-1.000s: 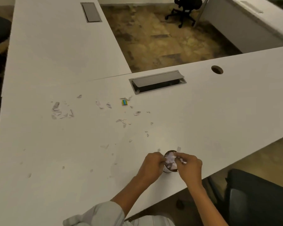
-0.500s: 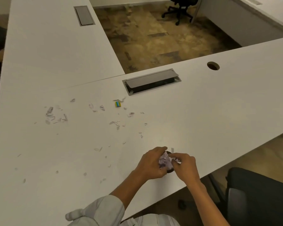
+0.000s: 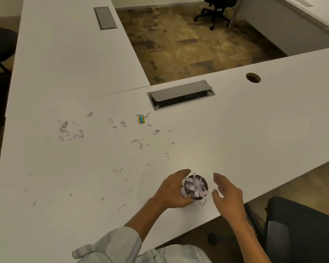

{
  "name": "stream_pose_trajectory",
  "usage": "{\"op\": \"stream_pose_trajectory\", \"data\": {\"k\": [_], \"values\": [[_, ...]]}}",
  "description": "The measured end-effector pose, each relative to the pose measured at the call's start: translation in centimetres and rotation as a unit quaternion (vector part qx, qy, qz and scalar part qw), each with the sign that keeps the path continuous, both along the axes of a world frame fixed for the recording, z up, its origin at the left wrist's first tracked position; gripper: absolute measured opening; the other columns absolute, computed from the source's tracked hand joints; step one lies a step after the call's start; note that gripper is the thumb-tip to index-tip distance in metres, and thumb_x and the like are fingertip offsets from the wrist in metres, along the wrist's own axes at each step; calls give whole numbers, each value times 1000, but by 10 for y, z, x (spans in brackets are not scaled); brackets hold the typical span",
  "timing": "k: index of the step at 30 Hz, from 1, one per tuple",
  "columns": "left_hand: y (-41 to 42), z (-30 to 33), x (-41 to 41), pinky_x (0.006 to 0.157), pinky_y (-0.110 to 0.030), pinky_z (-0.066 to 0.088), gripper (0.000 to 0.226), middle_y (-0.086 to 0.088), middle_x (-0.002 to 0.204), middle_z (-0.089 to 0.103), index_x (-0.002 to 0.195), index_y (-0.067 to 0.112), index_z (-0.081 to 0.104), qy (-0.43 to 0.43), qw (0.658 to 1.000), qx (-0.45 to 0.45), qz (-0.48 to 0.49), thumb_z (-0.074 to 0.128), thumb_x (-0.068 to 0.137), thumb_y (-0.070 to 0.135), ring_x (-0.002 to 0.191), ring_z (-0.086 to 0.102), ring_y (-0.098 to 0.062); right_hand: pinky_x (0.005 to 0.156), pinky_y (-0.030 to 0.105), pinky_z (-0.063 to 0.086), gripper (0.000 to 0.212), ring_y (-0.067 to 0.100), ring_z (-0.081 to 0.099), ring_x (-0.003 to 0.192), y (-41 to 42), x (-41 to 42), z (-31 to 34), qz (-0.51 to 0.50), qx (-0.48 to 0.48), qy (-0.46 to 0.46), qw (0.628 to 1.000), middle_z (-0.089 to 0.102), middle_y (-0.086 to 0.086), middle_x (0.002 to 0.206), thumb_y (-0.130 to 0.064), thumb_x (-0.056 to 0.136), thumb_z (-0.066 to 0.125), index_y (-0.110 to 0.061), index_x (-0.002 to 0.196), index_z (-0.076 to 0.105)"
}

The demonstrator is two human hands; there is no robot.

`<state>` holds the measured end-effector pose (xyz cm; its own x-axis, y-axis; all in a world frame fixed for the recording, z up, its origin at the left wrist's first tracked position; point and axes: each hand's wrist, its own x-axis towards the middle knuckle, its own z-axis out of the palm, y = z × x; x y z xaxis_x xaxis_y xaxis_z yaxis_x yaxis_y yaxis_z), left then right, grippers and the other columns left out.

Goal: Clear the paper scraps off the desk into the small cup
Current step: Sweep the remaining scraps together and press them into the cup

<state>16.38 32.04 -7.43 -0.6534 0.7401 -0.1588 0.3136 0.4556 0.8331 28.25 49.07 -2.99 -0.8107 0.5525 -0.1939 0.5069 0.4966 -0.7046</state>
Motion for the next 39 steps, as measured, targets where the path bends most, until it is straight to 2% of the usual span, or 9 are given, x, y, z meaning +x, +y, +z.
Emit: {"op": "stream_pose_trajectory", "data": {"k": [4,8,12,18,21,25,29,35,39], "values": [[0,4,1,102,-26,40,85,1,141,42,140,19,35,42,999,-6,-15,71,66,43,127,42,-14,97,24,42,43,16,58,113,-2,14,-4,-37,7,6,999,61,2,128,-4,87,63,-16,128,58],[4,0,2,95,-36,47,76,-1,126,51,129,17,46,79,996,-9,-37,69,62,44,120,43,-16,95,19,37,41,12,54,116,-20,30,-19,1,86,-30,996,60,-3,128,-19,87,66,-20,127,59],[7,-5,8,112,-38,31,91,-2,145,42,143,16,33,100,991,-36,-81,68,64,45,140,27,-20,97,22,34,47,15,52,121,-39,38,-42,72,144,-37,986,60,-2,129,-21,81,73,-19,126,61],[11,-6,12,119,-44,12,100,-6,156,23,148,14,18,147,972,-121,-136,65,66,49,145,11,-23,67,24,55,41,10,59,90,-34,45,-65,-135,41,-1,990,62,3,119,-16,77,77,-19,115,61],[11,-8,12,120,-44,7,99,-6,156,21,148,12,18,170,964,-139,-153,64,68,49,146,9,-22,68,24,57,47,12,61,87,-27,47,-89,-117,52,-72,989,55,4,127,-22,78,77,-18,121,60],[5,-4,11,117,-42,18,89,-4,148,37,142,13,32,165,979,-51,-109,67,67,46,143,19,-21,69,16,51,40,9,61,81,-20,44,-117,-34,93,-129,987,54,1,125,-26,85,70,-20,123,62],[-2,1,3,112,-36,29,82,0,137,46,136,16,40,170,983,4,-61,65,65,49,138,29,-18,69,18,50,22,13,60,79,-14,39,-126,-7,109,-123,986,66,3,102,-5,86,63,-13,105,73],[-20,4,-3,100,-35,41,79,1,131,46,132,16,42,165,986,6,-14,69,64,45,127,39,-14,79,34,58,20,4,61,76,-10,37,-70,-229,-4,26,973,71,3,90,-2,81,71,-8,99,73],[-29,0,-1,95,-35,44,78,4,129,46,132,19,41,157,988,-4,-6,70,63,42,122,41,-11,61,2,42,12,-9,59,72,-18,18,-5,-240,-70,127,960,62,-17,83,-16,84,70,-20,96,68]]}}
